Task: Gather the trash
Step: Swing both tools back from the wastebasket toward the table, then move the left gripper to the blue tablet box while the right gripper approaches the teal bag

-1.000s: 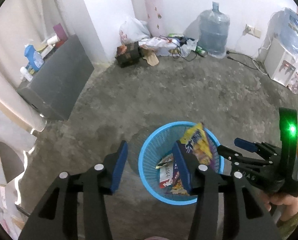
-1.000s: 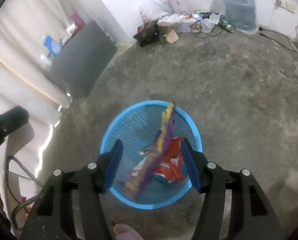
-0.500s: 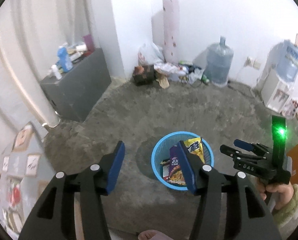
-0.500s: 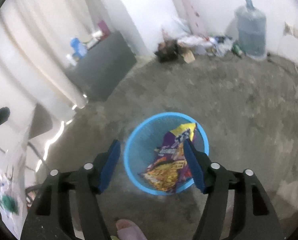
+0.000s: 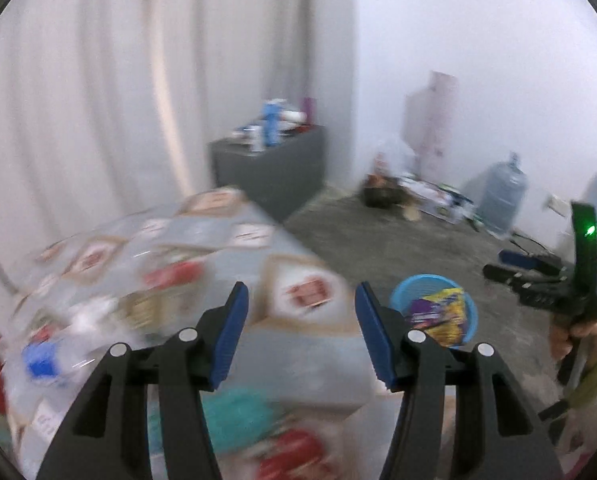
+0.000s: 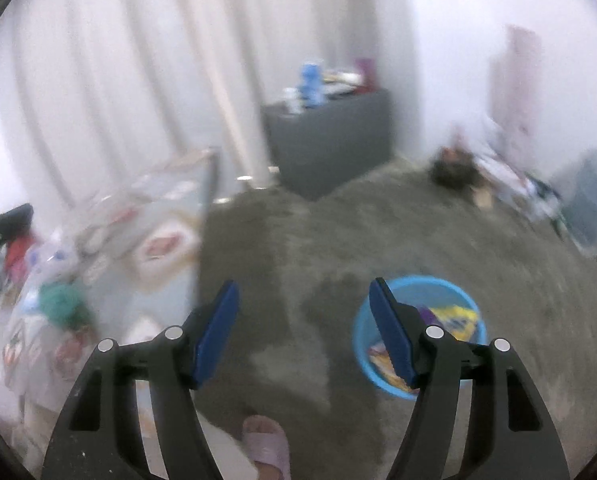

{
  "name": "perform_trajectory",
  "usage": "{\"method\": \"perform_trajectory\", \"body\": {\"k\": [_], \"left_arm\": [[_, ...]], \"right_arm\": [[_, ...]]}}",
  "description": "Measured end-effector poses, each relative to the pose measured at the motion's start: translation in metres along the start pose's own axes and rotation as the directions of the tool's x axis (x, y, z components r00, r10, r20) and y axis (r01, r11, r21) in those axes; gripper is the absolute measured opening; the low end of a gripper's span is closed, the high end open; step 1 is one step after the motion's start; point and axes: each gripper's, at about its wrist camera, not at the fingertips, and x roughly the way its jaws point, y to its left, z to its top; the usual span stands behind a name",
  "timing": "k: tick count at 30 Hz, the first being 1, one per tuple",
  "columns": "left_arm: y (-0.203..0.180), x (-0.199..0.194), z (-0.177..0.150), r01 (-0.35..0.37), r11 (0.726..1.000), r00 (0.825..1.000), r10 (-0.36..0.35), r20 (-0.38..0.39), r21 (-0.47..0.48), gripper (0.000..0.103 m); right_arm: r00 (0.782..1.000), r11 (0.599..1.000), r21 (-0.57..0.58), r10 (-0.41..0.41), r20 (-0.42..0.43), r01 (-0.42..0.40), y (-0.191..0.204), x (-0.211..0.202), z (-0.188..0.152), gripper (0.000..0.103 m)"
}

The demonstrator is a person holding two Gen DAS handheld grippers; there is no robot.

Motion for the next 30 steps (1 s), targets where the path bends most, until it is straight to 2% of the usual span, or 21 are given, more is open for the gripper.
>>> {"method": "perform_trajectory", "body": {"k": [3, 6, 9, 11, 14, 18, 20, 23, 26, 28, 30], "left_arm": [[0.044, -0.027, -0.022, -0.084, 0.996, 0.996, 0.084, 0.015, -0.031, 0.054], [0.089, -0.054, -0.047, -0.154, 0.986, 0.988, 0.155, 0.025, -0.064, 0.054], [0.122, -0.071, -0.071, -0.161, 0.982, 0.986, 0.164, 0.016, -0.098, 0.054], [0.138, -0.078, -0.086, -0.144, 0.983, 0.99, 0.144, 0.0, -0.113, 0.054], [0.159, -0.075, -0.103, -0.104, 0.988, 0.995, 0.102, -0.022, -0.114, 0.054], [0.167, -0.061, -0.114, -0.047, 0.994, 0.998, 0.043, -0.049, -0.093, 0.054], [0.165, -0.052, -0.115, -0.015, 0.997, 0.998, 0.01, -0.064, -0.079, 0.054], [0.161, -0.043, -0.119, 0.03, 0.998, 0.997, -0.034, -0.065, -0.061, 0.054], [0.158, -0.03, -0.121, 0.038, 0.998, 0.996, -0.042, -0.073, -0.054, 0.054], [0.158, -0.019, -0.122, 0.023, 0.998, 0.996, -0.028, -0.086, -0.055, 0.061], [0.163, -0.01, -0.121, 0.017, 0.997, 0.995, -0.024, -0.093, -0.078, 0.063]], "right_arm": [[0.996, 0.992, -0.089, 0.085, 0.005, -0.085, 0.04, 0.009, 0.014, 0.065], [0.985, 0.967, -0.187, 0.173, -0.012, -0.172, 0.09, 0.018, 0.024, 0.065], [0.966, 0.928, -0.269, 0.253, -0.053, -0.258, 0.133, 0.034, 0.031, 0.065], [0.946, 0.89, -0.323, 0.309, -0.095, -0.323, 0.162, 0.044, 0.031, 0.065], [0.924, 0.839, -0.387, 0.352, -0.149, -0.382, 0.193, 0.058, 0.03, 0.064], [0.886, 0.774, -0.431, 0.407, -0.221, -0.463, 0.226, 0.068, 0.026, 0.065], [0.879, 0.751, -0.457, 0.409, -0.246, -0.477, 0.236, 0.072, 0.023, 0.065], [0.863, 0.738, -0.447, 0.425, -0.273, -0.505, 0.247, 0.075, 0.02, 0.065], [0.847, 0.718, -0.45, 0.437, -0.304, -0.532, 0.257, 0.072, 0.013, 0.065], [0.848, 0.699, -0.48, 0.423, -0.32, -0.53, 0.265, 0.074, 0.006, 0.065], [0.848, 0.686, -0.498, 0.413, -0.333, -0.53, 0.269, 0.075, 0.002, 0.065]]}}
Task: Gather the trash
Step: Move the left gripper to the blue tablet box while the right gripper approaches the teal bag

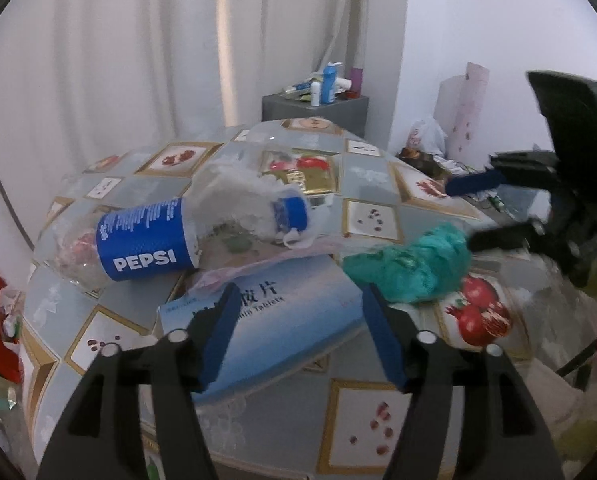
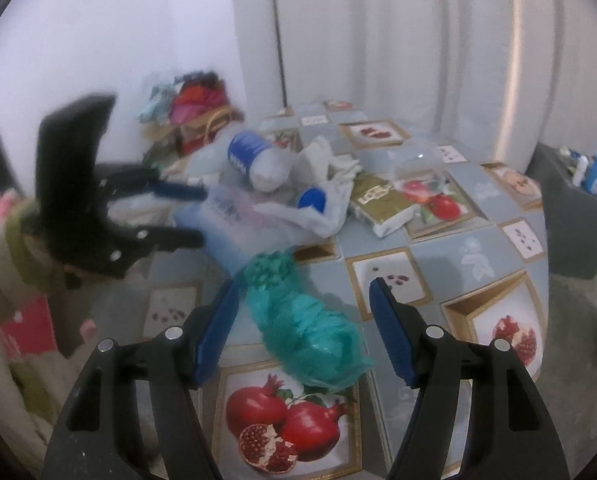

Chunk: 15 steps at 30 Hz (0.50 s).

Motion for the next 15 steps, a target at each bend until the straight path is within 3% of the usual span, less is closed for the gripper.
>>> {"method": "perform_trajectory", "body": {"k": [9, 15], "left_arm": [[0.029, 0.026, 0.004, -0.025, 0.992, 0.999, 0.02, -0.041, -0.12, 0.065], [0.022, 0.028, 0.003, -0.054, 0.996, 0.997, 0.05, -0.055, -0.073, 0.067]], "right_arm": [[0.998, 0.999, 0.015, 0.048, -0.047, -0.047, -0.001, 0.021, 0.001, 0.065], [0.997, 0.998, 0.029, 0.049, -0.065, -0.047, 0.001, 0.025, -0.006, 0.064]]}}
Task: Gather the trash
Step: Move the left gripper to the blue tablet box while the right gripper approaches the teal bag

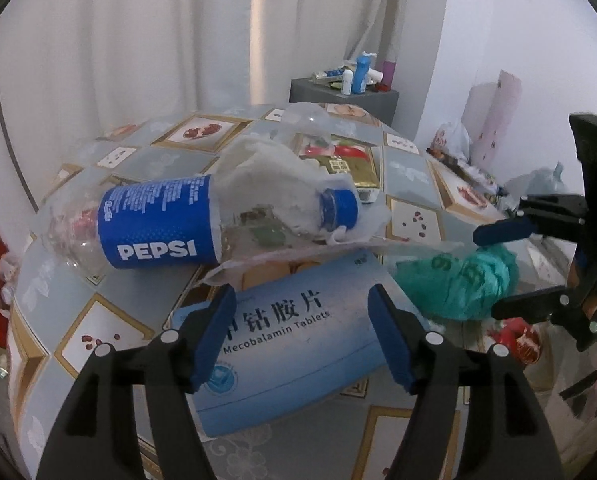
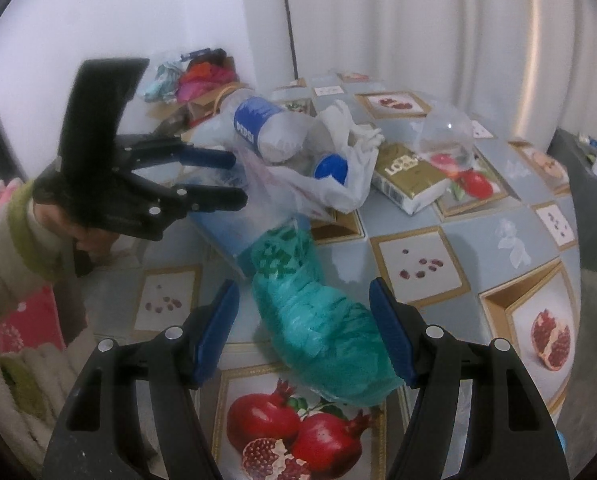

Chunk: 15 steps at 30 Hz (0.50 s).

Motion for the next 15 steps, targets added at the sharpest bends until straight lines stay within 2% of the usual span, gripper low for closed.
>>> {"method": "perform_trajectory", "body": {"k": [15], "left_arm": [[0.0072, 0.0099, 0.008, -0.022, 0.999, 1.0, 0.022, -0.02, 0.036, 0.069]], "right_arm": [[1.0, 1.0, 0.012, 0.012, -0.018, -0.011, -0.006, 0.0069, -0.0014, 0.059]]}}
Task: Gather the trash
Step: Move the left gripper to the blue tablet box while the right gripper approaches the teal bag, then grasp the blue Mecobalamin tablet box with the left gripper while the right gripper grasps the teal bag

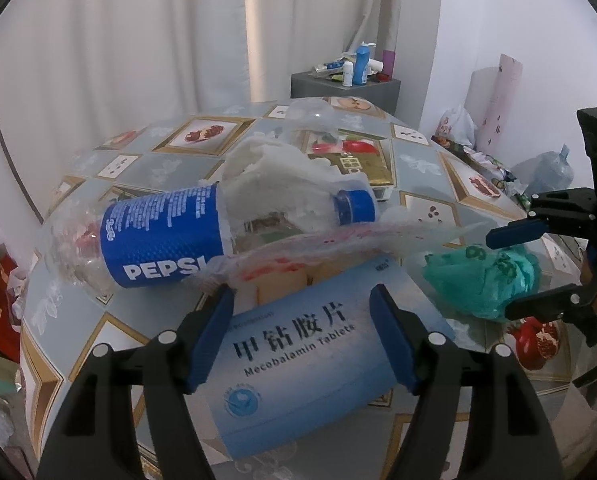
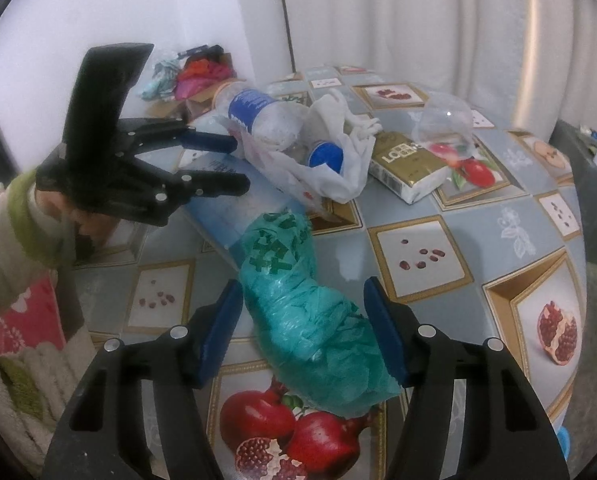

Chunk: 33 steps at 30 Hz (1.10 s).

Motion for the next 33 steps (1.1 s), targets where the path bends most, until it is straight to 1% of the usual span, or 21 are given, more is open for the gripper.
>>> {"method": "perform_trajectory", "body": {"k": [6, 15, 23, 33], "left_arm": [[0.0, 0.001, 0.001, 0.016, 1.0, 1.0, -0.016, -0.012, -0.001, 0.07], [-0.007, -0.005, -0.007, 0.065, 0.998, 0.997, -0.065, -0.046, -0.022, 0.07], [-0.014, -0.012, -0.014, 0.072, 0.997, 0.996, -0.072, -0.053, -0.01, 0.07], [-0.014, -0.015, -0.016, 0.086, 0.996, 0.994, -0.087, -0.07, -0.02, 0.07]], "right_arm": [[1.0, 1.0, -0.002, 0.004, -0.005, -0.004, 0.0, 0.001, 0.0, 0.056], [1.0, 1.0, 0.001, 0.006, -0.008, -0.006, 0.0, 0.001, 0.0, 0.056], [1.0, 1.0, -0.002, 0.002, -0.013, -0.002, 0.001, 0.001, -0.001, 0.056], [1.0, 1.0, 0.0, 0.002, -0.013, -0.002, 0.001, 0.001, -0.001, 0.055]]}}
